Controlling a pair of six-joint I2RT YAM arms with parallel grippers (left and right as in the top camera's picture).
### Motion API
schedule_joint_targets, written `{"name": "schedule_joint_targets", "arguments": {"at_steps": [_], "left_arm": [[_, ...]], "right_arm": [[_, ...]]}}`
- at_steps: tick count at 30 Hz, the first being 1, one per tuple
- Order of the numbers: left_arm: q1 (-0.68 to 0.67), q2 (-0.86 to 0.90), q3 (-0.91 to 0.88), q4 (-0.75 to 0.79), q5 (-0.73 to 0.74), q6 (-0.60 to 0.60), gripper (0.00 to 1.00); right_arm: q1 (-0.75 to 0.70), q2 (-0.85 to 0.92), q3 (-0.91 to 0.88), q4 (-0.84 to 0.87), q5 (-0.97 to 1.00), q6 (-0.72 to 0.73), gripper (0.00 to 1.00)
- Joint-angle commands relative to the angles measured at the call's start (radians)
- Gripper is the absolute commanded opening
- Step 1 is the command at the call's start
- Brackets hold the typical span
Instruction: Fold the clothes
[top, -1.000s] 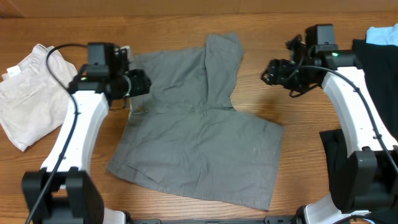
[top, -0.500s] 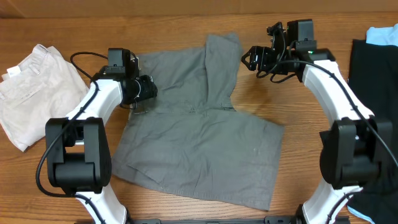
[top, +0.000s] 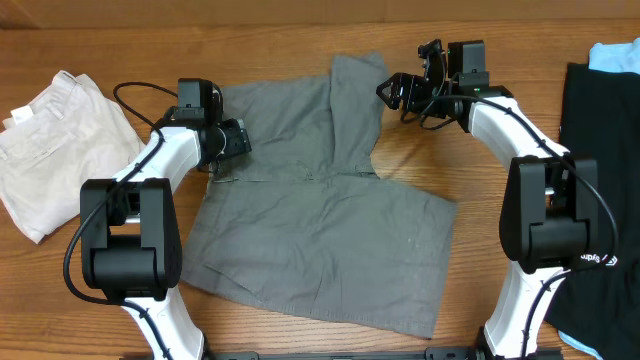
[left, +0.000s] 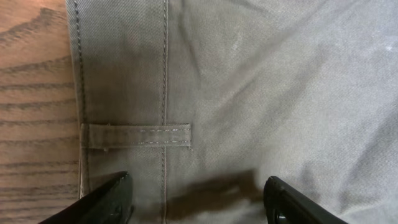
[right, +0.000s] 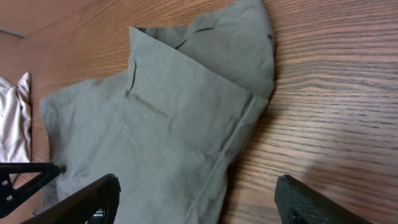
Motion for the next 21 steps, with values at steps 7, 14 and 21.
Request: {"name": "schedule_joint_targets", "arguments": {"at_steps": [7, 14, 21], "left_arm": [[0.006, 0.045, 0.003, -0.006, -0.025, -0.01, 0.73], [0.006, 0.045, 0.003, -0.019, -0.026, -0.01, 0.73], [0.006, 0.045, 0.003, -0.027, -0.026, -0.01, 0.73]], "right_arm": [[0.037, 0.096, 0.019, 0.077, -0.023, 0.04, 0.76], [0.037, 0.115, 0.02, 0.177, -0.019, 0.087, 0.49], [0.024, 0.115, 0.022, 0.245, -0.019, 0.151, 0.32]]}}
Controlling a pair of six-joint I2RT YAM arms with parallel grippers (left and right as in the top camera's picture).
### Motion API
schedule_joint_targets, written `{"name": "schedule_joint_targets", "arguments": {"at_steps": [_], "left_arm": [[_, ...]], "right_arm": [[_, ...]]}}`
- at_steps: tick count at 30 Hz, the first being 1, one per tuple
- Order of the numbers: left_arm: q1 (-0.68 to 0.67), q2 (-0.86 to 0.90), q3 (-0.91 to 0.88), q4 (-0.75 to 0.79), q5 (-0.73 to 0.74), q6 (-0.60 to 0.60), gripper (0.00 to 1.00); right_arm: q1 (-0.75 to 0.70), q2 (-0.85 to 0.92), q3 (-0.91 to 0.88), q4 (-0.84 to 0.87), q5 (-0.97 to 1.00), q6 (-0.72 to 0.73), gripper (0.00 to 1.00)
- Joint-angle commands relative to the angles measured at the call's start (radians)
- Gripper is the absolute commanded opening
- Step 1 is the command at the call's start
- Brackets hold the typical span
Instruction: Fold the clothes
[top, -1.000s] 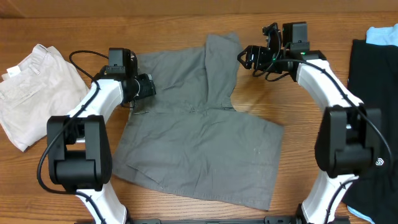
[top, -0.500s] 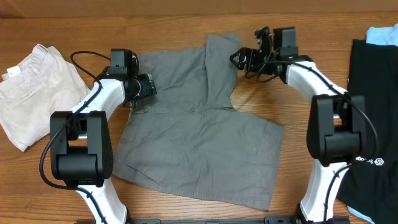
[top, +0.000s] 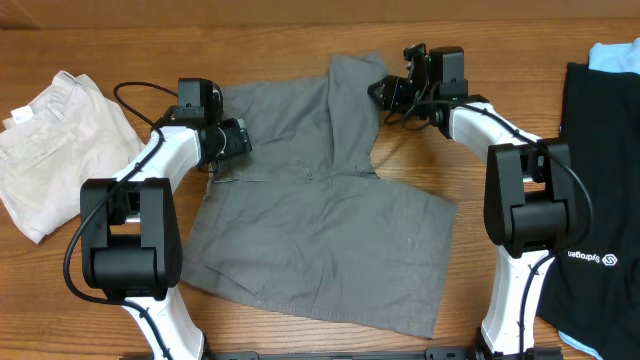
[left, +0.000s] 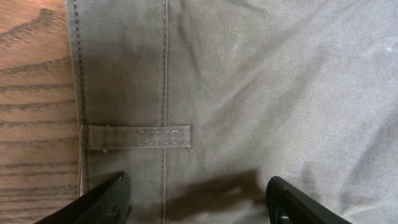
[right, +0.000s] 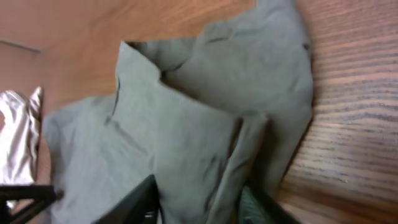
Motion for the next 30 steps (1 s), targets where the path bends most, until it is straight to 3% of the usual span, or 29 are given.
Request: {"name": "schedule_joint_targets", "arguments": {"at_steps": [1, 4, 9, 12, 17, 20, 24, 28, 30], "left_arm": [[0.006, 0.043, -0.003, -0.017, -0.025, -0.01, 0.73], [0.006, 0.043, -0.003, -0.016, -0.025, -0.01, 0.73], [0.006, 0.043, -0.003, -0.028, -0.033, -0.01, 0.67], [0.006, 0.043, -0.003, -0.039, -0.035, -0.01, 0.63], [0.006, 0.043, -0.003, -0.039, -0.035, -0.011, 0.63], [0.006, 0.043, -0.003, -0.039, -0.035, -0.011, 0.63], [0.006, 0.042, -0.003, -0.018, -0.021, -0.011, 0.64], [0.006, 0.042, -0.003, 0.008, 0.006, -0.02, 0.64], [0.006, 0.042, -0.003, 0.006, 0.007, -0.04, 0.64]], "right_arm": [[-0.015, -0.002, 0.022, 0.011, -0.005, 0.033, 0.26], [-0.027, -0.002, 0.022, -0.003, -0.004, 0.035, 0.04], [-0.108, -0.031, 0.022, -0.061, 0.047, 0.105, 0.04], [-0.198, -0.082, 0.022, -0.222, 0.185, 0.23, 0.04], [-0.292, -0.101, 0.022, -0.516, 0.21, 0.376, 0.04], [-0.317, -0.101, 0.02, -0.634, 0.217, 0.383, 0.06], [-0.319, -0.101, 0.02, -0.647, 0.216, 0.337, 0.17], [-0.318, -0.101, 0.02, -0.69, 0.22, 0.329, 0.17], [-0.318, -0.101, 0.02, -0.758, 0.291, 0.397, 0.14]]}}
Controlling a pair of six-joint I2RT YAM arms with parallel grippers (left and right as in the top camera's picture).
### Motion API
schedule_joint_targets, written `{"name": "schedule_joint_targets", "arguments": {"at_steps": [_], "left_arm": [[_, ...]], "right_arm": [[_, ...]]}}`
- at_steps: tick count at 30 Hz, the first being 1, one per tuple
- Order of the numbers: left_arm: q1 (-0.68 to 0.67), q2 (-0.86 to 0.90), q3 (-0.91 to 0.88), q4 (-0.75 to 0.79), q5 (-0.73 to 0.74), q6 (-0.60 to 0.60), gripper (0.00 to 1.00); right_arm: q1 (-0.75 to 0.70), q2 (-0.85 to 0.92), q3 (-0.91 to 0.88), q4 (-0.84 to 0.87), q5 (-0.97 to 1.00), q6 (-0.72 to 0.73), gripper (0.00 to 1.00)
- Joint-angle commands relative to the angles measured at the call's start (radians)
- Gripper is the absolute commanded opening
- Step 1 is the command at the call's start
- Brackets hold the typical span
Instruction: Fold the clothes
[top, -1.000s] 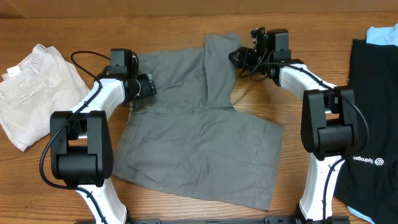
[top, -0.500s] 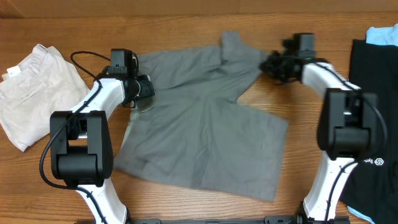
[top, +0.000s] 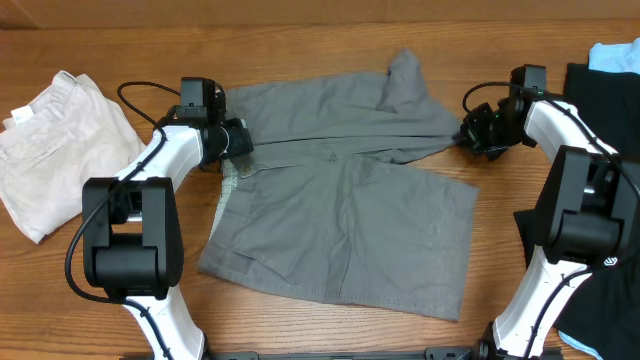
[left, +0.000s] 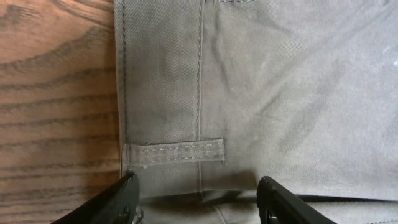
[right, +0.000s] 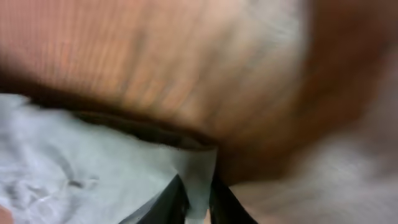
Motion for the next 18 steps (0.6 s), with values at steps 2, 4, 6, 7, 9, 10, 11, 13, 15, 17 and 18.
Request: {"name": "schedule_joint_targets", "arguments": {"at_steps": [2, 4, 6, 7, 9, 10, 11, 13, 15, 17, 18], "left_arm": [[0.013, 0.038, -0.008, -0.005, -0.021, -0.033, 0.65], [0.013, 0.038, -0.008, -0.01, -0.022, -0.032, 0.65], [0.013, 0.038, -0.008, -0.017, -0.026, -0.032, 0.65], [0.013, 0.038, -0.008, -0.02, -0.026, -0.032, 0.65], [0.013, 0.038, -0.008, -0.024, -0.026, -0.032, 0.65], [0.013, 0.038, -0.008, -0.025, -0.026, -0.033, 0.65], [0.013, 0.038, -0.008, -0.025, -0.026, -0.033, 0.65], [0.013, 0.038, -0.008, -0.025, -0.026, -0.033, 0.66], [0.013, 0.038, -0.008, -0.026, -0.026, -0.032, 0.66], [0.013, 0.038, -0.008, -0.027, -0.026, -0.033, 0.67], [0.013, 0.038, -0.008, -0.027, -0.025, -0.032, 0.67]], "right_arm": [[-0.014, -0.035, 0.013, -0.079, 0.182, 0.087, 0.14], [-0.014, -0.055, 0.016, -0.047, 0.17, 0.03, 0.15], [-0.013, -0.092, 0.035, -0.009, 0.17, -0.034, 0.17], [-0.012, -0.112, 0.053, 0.005, 0.18, -0.052, 0.18], [-0.012, -0.153, 0.098, 0.017, 0.224, -0.053, 0.23], [-0.012, -0.167, 0.115, 0.03, 0.233, -0.053, 0.29], [-0.012, -0.178, 0.126, 0.05, 0.232, -0.053, 0.42], [-0.005, -0.184, 0.135, 0.117, 0.198, -0.089, 0.49], [0.008, -0.176, 0.135, 0.192, 0.075, -0.216, 0.5], [0.033, -0.157, 0.135, 0.243, -0.061, -0.37, 0.53], [0.045, -0.147, 0.135, 0.251, -0.077, -0.407, 0.55]]}}
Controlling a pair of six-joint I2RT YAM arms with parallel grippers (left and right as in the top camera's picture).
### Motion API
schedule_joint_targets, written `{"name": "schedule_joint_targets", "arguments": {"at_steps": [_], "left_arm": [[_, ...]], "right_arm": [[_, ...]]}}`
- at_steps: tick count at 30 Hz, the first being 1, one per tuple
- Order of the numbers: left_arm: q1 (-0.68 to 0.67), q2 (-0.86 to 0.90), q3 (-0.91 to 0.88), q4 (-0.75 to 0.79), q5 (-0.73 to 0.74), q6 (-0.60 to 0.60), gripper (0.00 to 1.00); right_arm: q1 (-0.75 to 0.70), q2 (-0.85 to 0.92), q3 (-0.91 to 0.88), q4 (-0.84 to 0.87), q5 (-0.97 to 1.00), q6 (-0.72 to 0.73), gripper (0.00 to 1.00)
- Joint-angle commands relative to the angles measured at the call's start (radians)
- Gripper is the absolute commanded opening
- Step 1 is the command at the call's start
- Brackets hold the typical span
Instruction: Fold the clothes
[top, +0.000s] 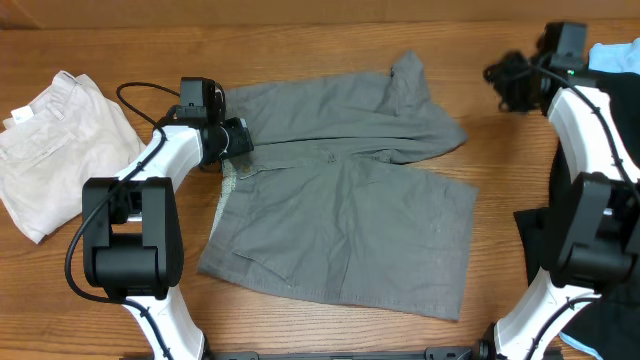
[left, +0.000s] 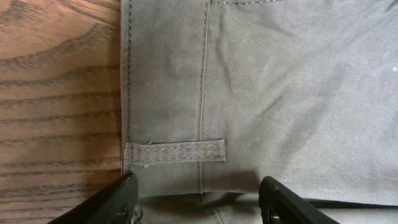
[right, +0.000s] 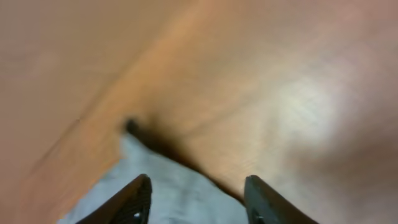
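Grey shorts (top: 340, 220) lie spread flat on the wooden table (top: 120, 300). One leg (top: 430, 130) is laid across the back, pointing right. My left gripper (top: 235, 140) sits on the waistband at the left edge. In the left wrist view it (left: 202, 202) is open, its fingers wide apart on either side of a belt loop (left: 174, 151). My right gripper (top: 497, 75) hangs at the back right, clear of the shorts. In the blurred right wrist view it (right: 199, 202) is open with nothing in it, above grey cloth (right: 161, 193) and wood.
Cream trousers (top: 50, 140) lie at the far left. A black garment (top: 600, 140) and a light blue one (top: 615, 55) lie at the right edge, close behind my right arm.
My right gripper was shut on the end of the shorts leg at the right. Now it is open and farther back and right, and the leg lies where it was. The left gripper has not moved.
At first the leg lay folded toward the back middle, with my right gripper open beside it. Then the gripper was on that leg. Later it held the leg out to the right and the shorts had shifted right. The leg is now let go.
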Motion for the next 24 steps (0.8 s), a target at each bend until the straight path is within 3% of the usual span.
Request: {"name": "schedule_joint_targets", "arguments": {"at_steps": [1, 9, 18, 20, 22, 24], "left_arm": [[0.013, 0.038, -0.01, -0.021, -0.025, -0.014, 0.67], [0.013, 0.038, -0.01, -0.037, -0.025, -0.014, 0.69], [0.011, 0.038, -0.01, -0.05, -0.025, -0.014, 0.69], [0.011, 0.038, -0.01, -0.054, -0.025, -0.014, 0.69], [0.011, 0.038, -0.01, -0.054, -0.026, -0.014, 0.69], [0.011, 0.038, -0.01, -0.054, -0.026, -0.014, 0.69]], "right_arm": [[0.056, 0.02, 0.007, 0.016, -0.165, -0.243, 0.58], [0.152, 0.161, 0.007, 0.183, -0.169, -0.359, 0.86], [0.201, 0.259, 0.007, 0.344, -0.043, -0.374, 0.88], [0.201, 0.269, 0.007, 0.351, 0.002, -0.373, 0.79], [0.201, 0.27, 0.007, 0.351, 0.046, -0.373, 0.56], [0.198, 0.27, 0.007, 0.35, 0.069, -0.373, 0.24]]}}
